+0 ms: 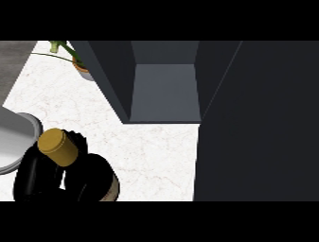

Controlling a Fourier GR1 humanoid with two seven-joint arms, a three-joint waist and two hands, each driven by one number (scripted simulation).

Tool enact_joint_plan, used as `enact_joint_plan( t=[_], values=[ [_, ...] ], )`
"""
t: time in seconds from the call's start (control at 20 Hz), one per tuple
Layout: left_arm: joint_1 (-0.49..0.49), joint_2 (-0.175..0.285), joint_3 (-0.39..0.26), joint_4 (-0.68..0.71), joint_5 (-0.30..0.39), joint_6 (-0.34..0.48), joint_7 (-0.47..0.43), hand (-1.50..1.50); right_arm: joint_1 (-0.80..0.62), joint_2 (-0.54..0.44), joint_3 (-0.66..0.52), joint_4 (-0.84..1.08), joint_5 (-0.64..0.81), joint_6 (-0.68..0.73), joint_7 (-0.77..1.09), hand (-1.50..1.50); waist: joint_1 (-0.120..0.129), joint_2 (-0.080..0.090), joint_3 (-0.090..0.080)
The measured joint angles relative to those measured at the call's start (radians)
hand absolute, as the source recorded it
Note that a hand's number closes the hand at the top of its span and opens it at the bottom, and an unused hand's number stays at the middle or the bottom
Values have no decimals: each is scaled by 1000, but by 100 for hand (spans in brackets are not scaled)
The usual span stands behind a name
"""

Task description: Pick up the wine, place it into the cabinet and close the cabinet

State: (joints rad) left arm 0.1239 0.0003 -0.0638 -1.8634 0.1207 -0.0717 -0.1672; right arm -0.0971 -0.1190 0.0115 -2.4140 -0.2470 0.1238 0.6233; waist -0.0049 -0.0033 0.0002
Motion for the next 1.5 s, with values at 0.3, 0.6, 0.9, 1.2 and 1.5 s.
enact_joint_plan(
  t=[0.3, 0.6, 0.9, 1.2, 1.5],
  values=[
    [-86, 0, -169, -64, -9, 156, 121, 150, 25, -2, -10, 2, 0, 24, -35, -150, -4, 0, 0],
    [-235, 0, -320, -53, -27, 366, 208, 150, -15, -14, -35, 3, -3, 10, -2, -150, -7, 1, 0],
    [-398, 0, -406, 7, -36, 552, 274, 150, 15, 0, -26, 4, -4, 26, -31, -150, -8, 1, 0],
    [-542, 0, -443, 108, -46, 686, 296, 150, 18, -4, -23, 1, -7, 30, -16, -150, -9, 2, 0],
    [-619, 0, -451, 196, -44, 757, 286, 150, 33, 0, -25, 3, -5, 39, -36, -150, -8, 2, 0]
  ],
)
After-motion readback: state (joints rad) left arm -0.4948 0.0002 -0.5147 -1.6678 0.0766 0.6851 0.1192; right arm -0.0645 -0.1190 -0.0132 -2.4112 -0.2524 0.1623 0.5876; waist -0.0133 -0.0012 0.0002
